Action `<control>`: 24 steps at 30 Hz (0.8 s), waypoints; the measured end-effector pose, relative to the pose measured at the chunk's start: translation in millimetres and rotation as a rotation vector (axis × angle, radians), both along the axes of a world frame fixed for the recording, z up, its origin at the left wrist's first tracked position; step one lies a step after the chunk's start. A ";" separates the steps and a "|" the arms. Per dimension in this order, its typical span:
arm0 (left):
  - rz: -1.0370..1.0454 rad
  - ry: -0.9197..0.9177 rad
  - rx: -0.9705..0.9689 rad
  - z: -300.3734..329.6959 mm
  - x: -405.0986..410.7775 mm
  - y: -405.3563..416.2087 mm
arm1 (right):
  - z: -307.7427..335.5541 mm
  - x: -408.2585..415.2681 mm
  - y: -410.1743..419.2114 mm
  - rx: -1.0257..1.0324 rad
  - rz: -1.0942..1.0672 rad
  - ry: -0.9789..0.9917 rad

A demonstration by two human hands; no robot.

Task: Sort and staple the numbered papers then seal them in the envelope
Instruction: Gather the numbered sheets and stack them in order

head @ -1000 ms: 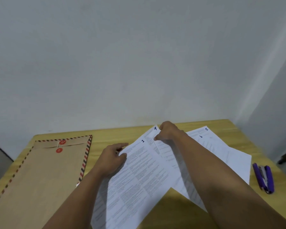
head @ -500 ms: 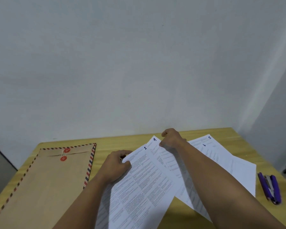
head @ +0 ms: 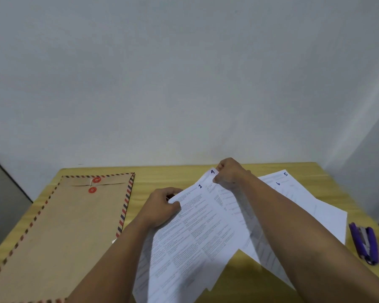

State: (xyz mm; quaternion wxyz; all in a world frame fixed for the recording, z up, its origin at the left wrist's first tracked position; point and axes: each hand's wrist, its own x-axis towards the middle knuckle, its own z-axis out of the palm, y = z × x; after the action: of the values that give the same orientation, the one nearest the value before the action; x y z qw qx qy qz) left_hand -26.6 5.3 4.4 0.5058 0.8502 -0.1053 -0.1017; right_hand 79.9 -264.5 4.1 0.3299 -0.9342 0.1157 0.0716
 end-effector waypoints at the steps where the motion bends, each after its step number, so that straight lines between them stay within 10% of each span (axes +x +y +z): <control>1: 0.000 -0.004 -0.003 -0.6 0.8 -0.1 | 2.2 -4.4 3.0 -0.001 -0.021 -0.024; 14: 0.082 -0.118 -0.061 56.0 -18.1 11.4 | 91.5 -42.7 22.6 0.240 -0.148 -0.452; 24: 0.197 -0.430 -0.133 151.4 -66.7 24.6 | 194.0 -102.3 43.0 0.551 0.175 -0.587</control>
State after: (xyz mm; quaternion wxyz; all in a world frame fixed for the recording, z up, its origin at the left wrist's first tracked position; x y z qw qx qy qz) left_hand -93.3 29.9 155.8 0.5343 0.8232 -0.1335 0.1384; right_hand -22.4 -221.5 198.1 0.5795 -0.7978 -0.0867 -0.1419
